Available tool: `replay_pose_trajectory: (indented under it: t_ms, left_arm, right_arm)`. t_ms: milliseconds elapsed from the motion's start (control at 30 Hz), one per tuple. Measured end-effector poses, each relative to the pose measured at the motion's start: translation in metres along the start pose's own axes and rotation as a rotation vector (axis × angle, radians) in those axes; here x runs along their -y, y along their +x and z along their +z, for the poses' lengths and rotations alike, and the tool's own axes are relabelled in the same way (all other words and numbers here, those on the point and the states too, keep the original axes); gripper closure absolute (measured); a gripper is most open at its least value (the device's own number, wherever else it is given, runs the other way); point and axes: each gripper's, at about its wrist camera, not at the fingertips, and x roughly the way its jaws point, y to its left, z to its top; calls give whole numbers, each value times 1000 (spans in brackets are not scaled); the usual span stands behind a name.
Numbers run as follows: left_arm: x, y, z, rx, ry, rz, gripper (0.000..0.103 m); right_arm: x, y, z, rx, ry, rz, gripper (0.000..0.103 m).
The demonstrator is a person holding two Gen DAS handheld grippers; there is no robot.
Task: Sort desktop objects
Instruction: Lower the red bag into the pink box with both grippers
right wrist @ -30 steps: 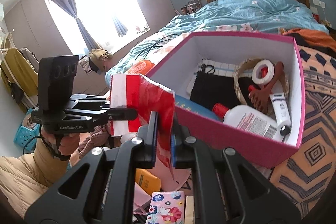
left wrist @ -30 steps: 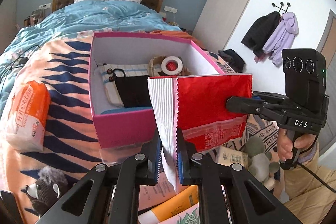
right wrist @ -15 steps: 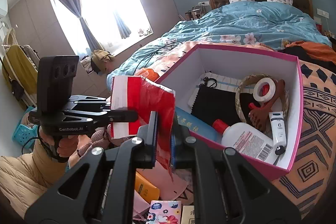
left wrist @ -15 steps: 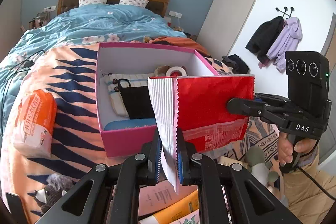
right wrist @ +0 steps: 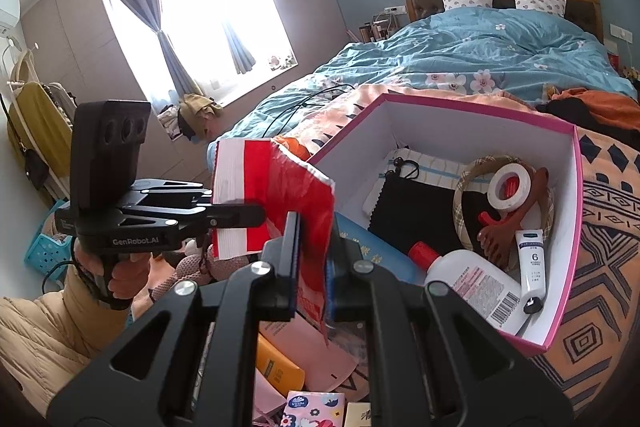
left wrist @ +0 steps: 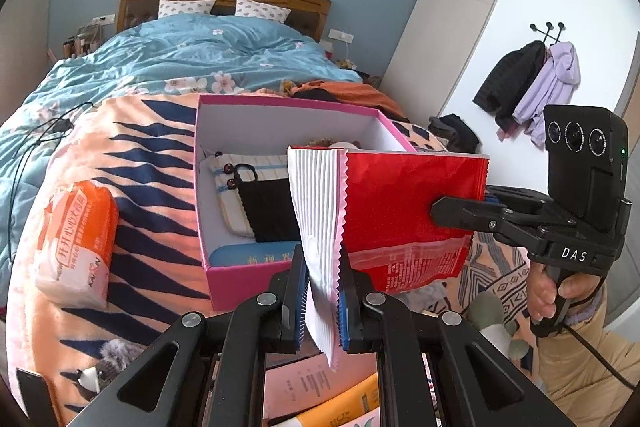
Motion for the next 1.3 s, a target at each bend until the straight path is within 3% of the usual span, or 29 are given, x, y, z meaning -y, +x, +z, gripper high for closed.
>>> replay_pose_trajectory:
  t_ms: [1300]
  left_arm:
    - [-12, 16, 39, 22, -24, 47, 92]
  right_arm:
    - [11, 15, 33, 7, -18, -13, 92]
